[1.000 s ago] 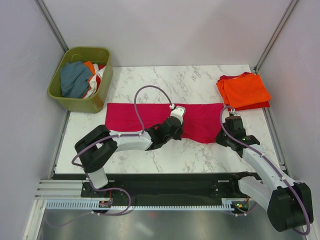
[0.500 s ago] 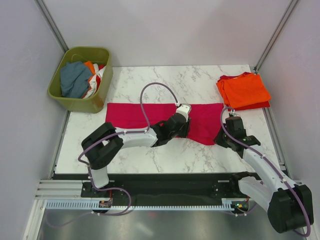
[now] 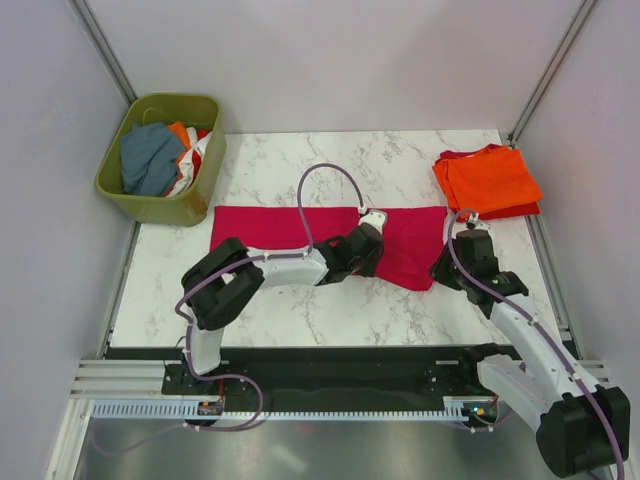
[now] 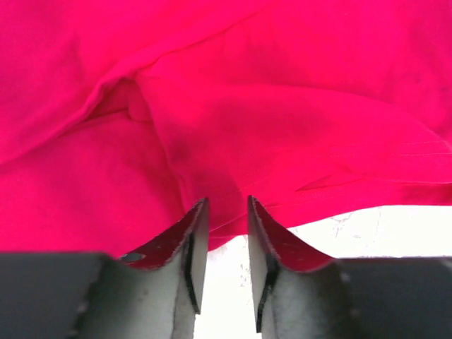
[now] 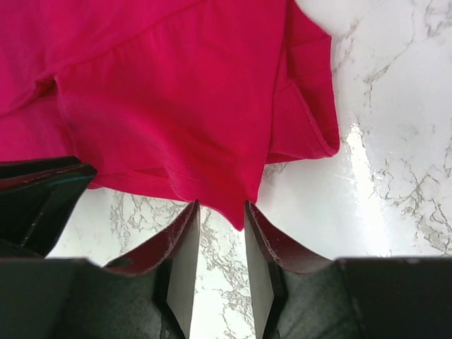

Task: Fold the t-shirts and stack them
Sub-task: Fold the tshirt

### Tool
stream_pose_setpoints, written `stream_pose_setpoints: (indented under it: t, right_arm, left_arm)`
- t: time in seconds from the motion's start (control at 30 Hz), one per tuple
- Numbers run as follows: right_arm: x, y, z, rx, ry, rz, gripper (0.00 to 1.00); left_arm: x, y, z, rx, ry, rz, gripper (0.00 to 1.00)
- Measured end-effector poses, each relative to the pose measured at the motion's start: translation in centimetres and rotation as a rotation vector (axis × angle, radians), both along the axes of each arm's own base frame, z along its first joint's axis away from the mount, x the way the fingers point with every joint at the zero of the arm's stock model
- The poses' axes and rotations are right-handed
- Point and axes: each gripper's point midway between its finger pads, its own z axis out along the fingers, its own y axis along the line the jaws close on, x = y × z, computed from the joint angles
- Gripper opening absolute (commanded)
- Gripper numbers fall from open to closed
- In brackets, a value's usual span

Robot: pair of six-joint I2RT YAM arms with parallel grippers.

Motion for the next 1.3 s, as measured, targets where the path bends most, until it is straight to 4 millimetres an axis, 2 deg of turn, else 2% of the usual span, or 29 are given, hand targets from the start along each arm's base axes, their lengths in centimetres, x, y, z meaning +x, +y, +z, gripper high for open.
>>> stream_pose_setpoints:
  t: [0.13, 0.23, 0.33, 0.47, 0.53, 0.67, 0.83, 0.87, 0.97, 1.13, 1.3]
  right_arm:
    - [0.5, -0.3, 1.5, -0.003, -0.053, -0.02, 0.43]
    - [0.8, -0.6, 2.2, -0.012, -0.078, -0.034, 0.43]
    - [0.9, -0.8, 2.3, -0.018, -0.081, -0.041, 0.43]
    - [0.9, -0.9, 1.9, -0.028, -0.065, -0.045, 0.43]
    - [0.9, -0.9, 1.5, -0.032, -0.051, -0.044, 0.43]
    - [1.2, -0.6, 0.8, -0.028, -0.028, -0.032, 0.42]
    - [2.2, 0.8, -0.7, 0.008, 0.01, 0.016, 0.4]
    - [2.3, 1.1, -1.2, 0.016, 0.022, 0.025, 0.39]
    - [2.3, 1.7, -3.0, 0.034, 0.067, 0.047, 0.36]
    - [1.2, 2.4, -5.9, 0.064, 0.142, 0.079, 0.31]
    - [0.4, 3.0, -6.6, 0.097, 0.151, 0.102, 0.31]
  left_arm:
    - [0.0, 0.3, -0.5, 0.017, 0.026, 0.009, 0.26]
    - [-0.2, 0.4, -0.9, 0.019, 0.05, 0.011, 0.08]
    - [-0.4, 0.6, -1.2, 0.02, 0.062, 0.011, 0.02]
    - [-0.7, 1.1, -1.9, 0.019, 0.064, 0.013, 0.02]
    - [-0.9, 1.4, -1.7, 0.005, 0.06, 0.011, 0.02]
    - [-1.4, 2.2, -0.4, -0.055, 0.059, 0.012, 0.02]
    - [-0.8, 3.9, 1.0, -0.162, 0.07, 0.043, 0.02]
    - [-0.7, 4.3, 1.1, -0.173, 0.074, 0.052, 0.14]
    - [-0.1, 5.0, 1.1, -0.208, 0.089, 0.073, 0.35]
    - [-0.2, 4.0, 1.2, -0.245, 0.116, 0.042, 0.38]
    - [-0.5, 2.9, 0.6, -0.252, 0.143, 0.012, 0.36]
